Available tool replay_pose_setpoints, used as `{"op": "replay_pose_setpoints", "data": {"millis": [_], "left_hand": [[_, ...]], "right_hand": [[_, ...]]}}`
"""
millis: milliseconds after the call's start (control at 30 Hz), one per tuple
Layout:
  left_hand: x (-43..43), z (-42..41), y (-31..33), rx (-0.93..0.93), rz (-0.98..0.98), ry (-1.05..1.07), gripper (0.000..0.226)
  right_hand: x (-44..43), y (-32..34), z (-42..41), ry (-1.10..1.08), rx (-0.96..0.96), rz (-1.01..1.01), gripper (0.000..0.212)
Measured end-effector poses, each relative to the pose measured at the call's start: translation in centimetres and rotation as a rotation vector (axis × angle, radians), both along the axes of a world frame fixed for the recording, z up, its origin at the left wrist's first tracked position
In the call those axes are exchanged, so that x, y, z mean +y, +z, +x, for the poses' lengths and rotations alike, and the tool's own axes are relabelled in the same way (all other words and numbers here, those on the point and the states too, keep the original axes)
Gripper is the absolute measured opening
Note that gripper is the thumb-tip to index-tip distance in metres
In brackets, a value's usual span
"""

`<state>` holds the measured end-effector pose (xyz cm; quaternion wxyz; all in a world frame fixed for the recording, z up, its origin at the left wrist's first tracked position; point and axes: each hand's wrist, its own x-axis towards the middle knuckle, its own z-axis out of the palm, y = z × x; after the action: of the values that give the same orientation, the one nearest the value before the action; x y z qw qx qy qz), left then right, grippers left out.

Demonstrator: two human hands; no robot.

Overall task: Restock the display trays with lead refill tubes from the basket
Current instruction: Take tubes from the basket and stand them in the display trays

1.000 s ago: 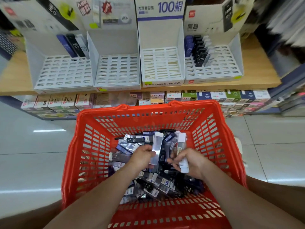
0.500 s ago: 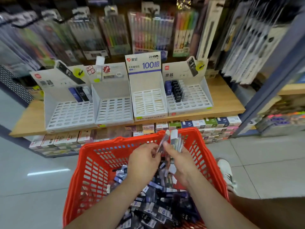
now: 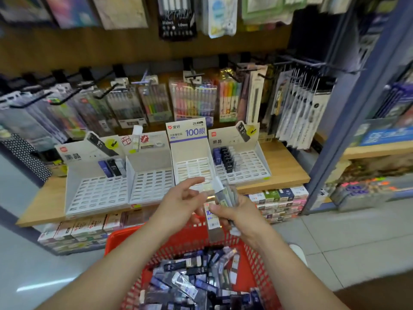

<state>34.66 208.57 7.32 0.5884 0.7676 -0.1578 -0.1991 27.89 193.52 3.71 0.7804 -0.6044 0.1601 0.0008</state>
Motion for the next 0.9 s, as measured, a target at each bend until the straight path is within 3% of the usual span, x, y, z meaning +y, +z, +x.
{"op": "replay_pose_setpoints", "data": {"millis": [100, 200, 367, 500, 733, 900], "left_hand": [[0.3, 0.3, 0.4, 0.017, -0.043, 0.030, 0.026], [0.4, 1.3, -0.3, 0.020, -0.053, 0.181, 0.019], [0.8, 5.3, 0.3, -0.031, -0.110, 0.349, 0.008], [1.0, 9.5, 1.2, -0.278, 0.126, 0.330, 0.011], [-0.7, 16.0, 1.5, -0.642, 0.504, 0.276, 0.006], [-2.1, 18.7, -0.3, -0.705, 0.620, 0.187, 0.008]], "right_hand": [[0.1, 1.3, 0.6, 0.101, -0.007, -0.108, 0.012], [0.1, 0.9, 1.0, -0.003, 0.021, -0.097, 0.011], [-1.7, -0.8, 2.1, -0.291, 0.182, 0.314, 0.024], [-1.6, -1.0, 4.2, -0.300, 0.136, 0.530, 0.012], [-1.3, -1.4, 10.0, -0.178, 0.061, 0.261, 0.010], [-1.6, -2.6, 12.6, -0.092, 0.062, 0.063, 0.006]]}}
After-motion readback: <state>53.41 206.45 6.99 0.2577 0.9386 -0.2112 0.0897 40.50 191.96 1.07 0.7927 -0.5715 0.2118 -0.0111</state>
